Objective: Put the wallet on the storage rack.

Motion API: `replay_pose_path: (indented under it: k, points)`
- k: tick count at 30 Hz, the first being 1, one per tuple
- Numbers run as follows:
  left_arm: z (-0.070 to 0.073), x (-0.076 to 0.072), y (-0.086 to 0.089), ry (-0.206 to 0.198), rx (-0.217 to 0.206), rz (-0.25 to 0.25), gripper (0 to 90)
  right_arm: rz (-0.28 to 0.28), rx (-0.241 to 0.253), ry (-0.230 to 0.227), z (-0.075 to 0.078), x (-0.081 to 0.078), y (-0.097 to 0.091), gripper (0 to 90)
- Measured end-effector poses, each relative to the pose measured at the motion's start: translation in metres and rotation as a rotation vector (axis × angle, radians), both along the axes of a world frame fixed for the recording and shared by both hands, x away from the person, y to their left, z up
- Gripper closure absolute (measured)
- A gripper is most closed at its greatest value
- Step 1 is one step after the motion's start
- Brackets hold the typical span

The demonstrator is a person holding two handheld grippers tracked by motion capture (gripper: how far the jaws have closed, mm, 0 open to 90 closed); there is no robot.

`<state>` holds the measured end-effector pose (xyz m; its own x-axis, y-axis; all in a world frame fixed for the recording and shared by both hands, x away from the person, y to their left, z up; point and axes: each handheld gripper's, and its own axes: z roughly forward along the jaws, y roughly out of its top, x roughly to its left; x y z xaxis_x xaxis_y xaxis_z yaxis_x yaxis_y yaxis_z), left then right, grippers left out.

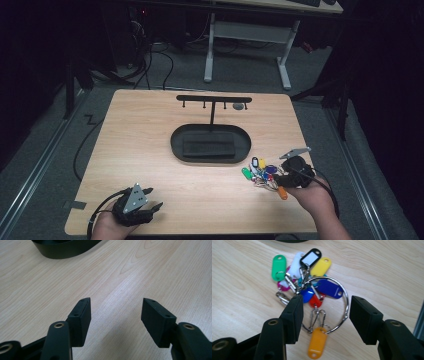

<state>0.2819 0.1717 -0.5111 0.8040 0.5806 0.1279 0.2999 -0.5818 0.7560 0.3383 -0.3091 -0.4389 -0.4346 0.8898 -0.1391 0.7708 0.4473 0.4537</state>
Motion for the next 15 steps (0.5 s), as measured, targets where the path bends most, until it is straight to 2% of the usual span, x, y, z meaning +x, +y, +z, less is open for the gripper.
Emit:
replay_pose_path:
  k: [4, 6, 12, 15]
  points:
    - [-0.001, 0.0, 0.001, 0.0, 0.007, 0.002, 41.8, 0.009, -0.048, 0.054, 0.0, 0.015, 0.0, 46.3]
    - [-0.001, 0.0, 0.001, 0.001, 0.015, 0.001, 41.9, 0.003, -0.056, 0.073, -0.002, 0.02, 0.0, 47.7]
    - [-0.001, -0.001, 0.0, -0.005, 0.02, -0.004, 42.1, -0.007, -0.066, 0.182, -0.019, 0.038, -0.007, 51.9]
    - [-0.001, -0.001, -0.001, -0.012, 0.024, -0.009, 42.7, -0.007, -0.079, 0.218, -0.02, 0.047, -0.01, 53.5]
